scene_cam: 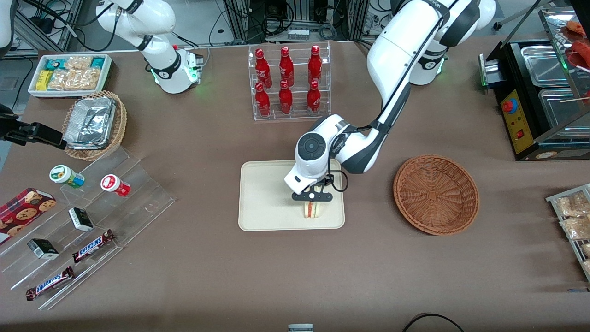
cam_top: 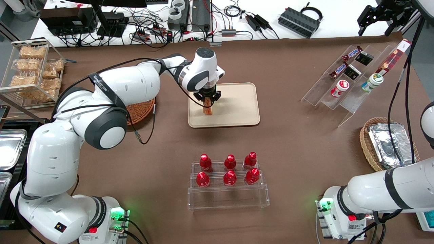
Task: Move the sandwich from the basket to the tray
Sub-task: 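Lower the sandwich onto the tray and open the left gripper, then raise the open left gripper away from the sandwich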
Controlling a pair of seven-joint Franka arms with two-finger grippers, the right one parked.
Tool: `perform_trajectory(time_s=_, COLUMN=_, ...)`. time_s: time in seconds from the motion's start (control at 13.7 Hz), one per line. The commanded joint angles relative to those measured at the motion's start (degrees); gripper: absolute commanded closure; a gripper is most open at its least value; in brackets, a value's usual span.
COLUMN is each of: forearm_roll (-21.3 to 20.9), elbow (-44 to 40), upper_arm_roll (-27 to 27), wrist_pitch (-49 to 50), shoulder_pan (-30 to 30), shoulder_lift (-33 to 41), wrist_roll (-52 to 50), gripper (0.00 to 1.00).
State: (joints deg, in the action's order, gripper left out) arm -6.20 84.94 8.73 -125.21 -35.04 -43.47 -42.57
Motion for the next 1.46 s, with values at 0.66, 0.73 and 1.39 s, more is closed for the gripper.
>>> perform_trajectory(time_s=0.66, forearm_roll=-0.83, elbow=-2.59, upper_arm_roll=-0.47, wrist_pitch=1.11, shoulder_pan=-0.56, shoulder_lift=1.98, wrist_roll=-2.78, gripper=0.0)
perform_trajectory(time_s=0.73, forearm_roll=-0.66, elbow=-2.59, upper_arm_roll=-0.38, wrist_pitch=2.59, shoulder_pan=-0.47, shoulder_lift=3.29, wrist_roll=-2.86, gripper=0.0)
perform_trajectory(time_s=1.39, forearm_roll=3.92, elbow=-2.59, upper_arm_roll=-0.47, wrist_pitch=17.79, shoulder_pan=6.63, shoulder_lift=17.17, wrist_roll=-2.52, gripper=0.0)
